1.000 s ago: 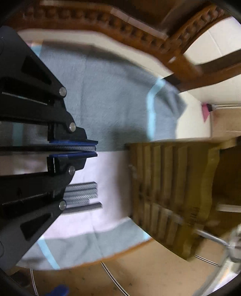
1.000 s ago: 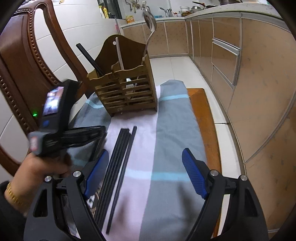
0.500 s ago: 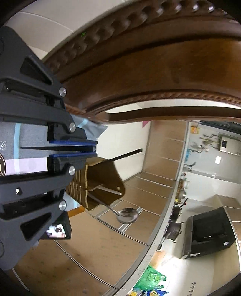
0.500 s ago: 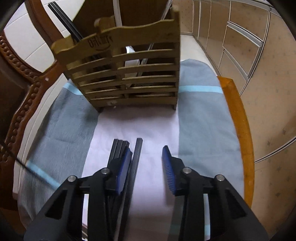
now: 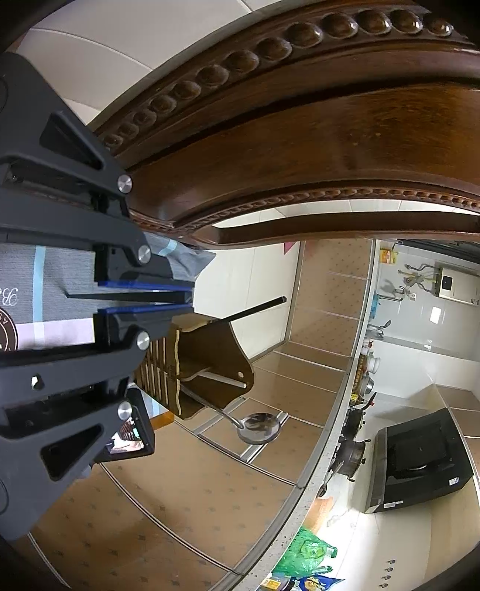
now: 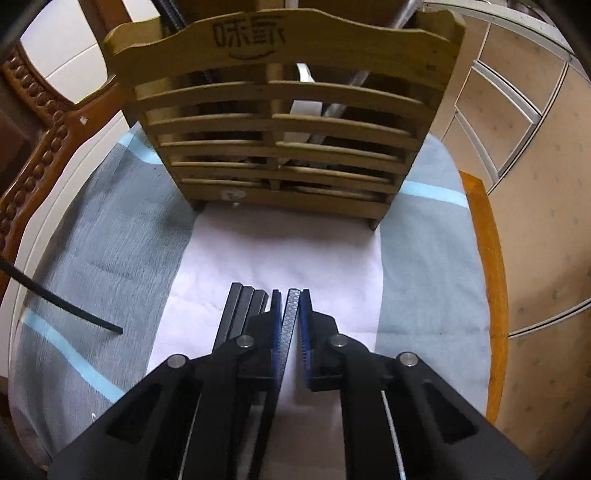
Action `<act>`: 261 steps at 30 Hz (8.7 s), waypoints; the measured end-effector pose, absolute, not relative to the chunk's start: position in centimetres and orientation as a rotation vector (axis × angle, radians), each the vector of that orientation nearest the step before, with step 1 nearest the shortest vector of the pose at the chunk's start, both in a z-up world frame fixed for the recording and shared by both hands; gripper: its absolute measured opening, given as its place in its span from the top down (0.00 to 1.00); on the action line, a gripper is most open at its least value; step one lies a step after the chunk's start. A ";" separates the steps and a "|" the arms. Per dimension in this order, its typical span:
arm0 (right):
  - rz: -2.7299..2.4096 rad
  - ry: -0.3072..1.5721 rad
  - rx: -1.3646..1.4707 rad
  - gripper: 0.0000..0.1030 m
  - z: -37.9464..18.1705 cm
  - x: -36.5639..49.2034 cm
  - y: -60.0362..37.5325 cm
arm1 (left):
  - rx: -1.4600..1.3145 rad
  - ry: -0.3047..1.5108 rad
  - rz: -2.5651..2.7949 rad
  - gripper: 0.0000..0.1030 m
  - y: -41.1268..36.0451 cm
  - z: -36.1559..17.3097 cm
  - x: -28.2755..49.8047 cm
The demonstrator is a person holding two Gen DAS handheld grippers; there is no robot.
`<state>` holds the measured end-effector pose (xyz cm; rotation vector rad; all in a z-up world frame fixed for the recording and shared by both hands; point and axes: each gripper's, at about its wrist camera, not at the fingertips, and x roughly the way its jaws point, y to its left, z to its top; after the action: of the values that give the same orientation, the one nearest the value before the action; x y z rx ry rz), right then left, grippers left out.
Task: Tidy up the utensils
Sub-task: 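Lift the chopstick into the holder and open the right tool while the left holds its chopstick, then lower the held chopstick into the holder and open the left tool, then move the open left tool down onto the chopsticks on the cloth, then close the left tool on a black chopstick, then lift the chopstick with the left tool while the right tool grasps another chopstick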
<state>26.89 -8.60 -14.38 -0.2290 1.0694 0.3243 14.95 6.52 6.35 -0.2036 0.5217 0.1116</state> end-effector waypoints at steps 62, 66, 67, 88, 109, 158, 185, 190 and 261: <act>0.302 0.391 -0.024 0.93 19.7 22.2 -14.1 | -0.174 0.517 0.034 0.94 6.9 9.7 11.4; 0.256 0.394 -0.035 0.93 18.6 25.4 -13.3 | -0.181 0.516 0.034 0.94 7.2 9.7 11.5; 0.248 0.397 -0.040 0.93 18.0 26.0 -13.1 | -0.182 0.515 0.034 0.94 7.2 9.7 11.4; 0.279 0.412 0.220 0.11 6.1 18.3 -22.1 | -0.203 0.533 0.017 0.94 6.9 9.0 12.3; 0.232 0.558 0.449 0.10 -3.8 14.8 -31.1 | -0.225 0.403 0.111 0.94 4.5 20.4 18.5; 0.318 0.744 0.094 0.10 -6.4 8.1 -22.6 | -0.089 0.739 0.068 0.12 -1.9 -3.2 6.1; 0.300 0.786 0.142 0.10 -6.9 12.0 -24.0 | -0.123 1.004 0.031 0.36 -1.0 -10.5 21.3; 0.305 0.792 0.157 0.10 -7.0 12.5 -24.2 | -0.136 1.057 0.039 0.38 -0.6 -13.1 23.0; 0.070 0.986 -0.179 0.11 -15.1 25.5 -11.9 | -0.211 0.590 -0.044 0.94 6.9 8.2 13.7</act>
<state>25.54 -11.95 -15.15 -0.1793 0.9861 0.0701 13.71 6.93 8.24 -0.2108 0.5901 -0.0436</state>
